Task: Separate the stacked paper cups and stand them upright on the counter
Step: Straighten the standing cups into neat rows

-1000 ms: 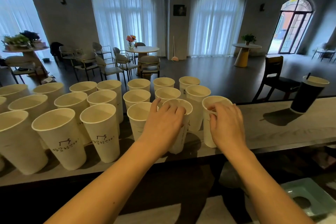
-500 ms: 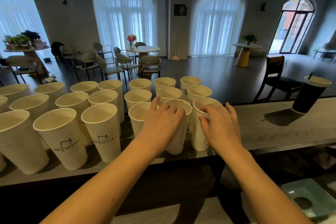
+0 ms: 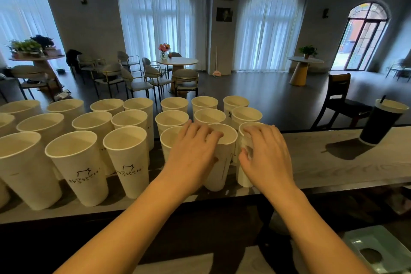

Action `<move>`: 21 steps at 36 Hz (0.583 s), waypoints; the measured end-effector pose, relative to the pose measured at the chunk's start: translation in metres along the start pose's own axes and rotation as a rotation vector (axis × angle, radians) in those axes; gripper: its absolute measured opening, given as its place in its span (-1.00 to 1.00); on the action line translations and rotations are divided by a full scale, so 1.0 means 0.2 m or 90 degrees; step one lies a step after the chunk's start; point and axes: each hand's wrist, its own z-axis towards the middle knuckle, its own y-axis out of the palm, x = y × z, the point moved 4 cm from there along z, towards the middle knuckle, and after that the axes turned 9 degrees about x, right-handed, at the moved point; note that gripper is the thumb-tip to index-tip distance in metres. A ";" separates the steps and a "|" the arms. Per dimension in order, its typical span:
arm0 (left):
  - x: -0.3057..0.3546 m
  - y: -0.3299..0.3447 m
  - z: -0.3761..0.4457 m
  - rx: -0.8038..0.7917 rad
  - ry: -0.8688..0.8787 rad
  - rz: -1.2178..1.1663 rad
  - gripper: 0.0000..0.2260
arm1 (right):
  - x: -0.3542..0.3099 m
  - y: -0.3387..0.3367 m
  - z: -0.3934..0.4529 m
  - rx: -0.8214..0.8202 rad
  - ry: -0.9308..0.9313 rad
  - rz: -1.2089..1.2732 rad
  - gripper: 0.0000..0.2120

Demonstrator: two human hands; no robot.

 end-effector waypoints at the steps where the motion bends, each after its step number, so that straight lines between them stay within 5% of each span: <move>1: -0.03 -0.02 -0.03 0.020 -0.024 0.003 -0.44 | -0.03 -0.01 0.00 0.010 -0.012 0.020 -0.55; 10: -0.22 0.00 -0.18 -0.040 -0.083 0.078 -0.67 | -0.28 0.08 0.02 -0.113 -0.087 0.104 -0.63; 21: -0.29 -0.03 -0.20 -0.065 -0.087 0.073 -0.57 | -0.34 0.10 0.02 -0.146 -0.064 0.121 -0.62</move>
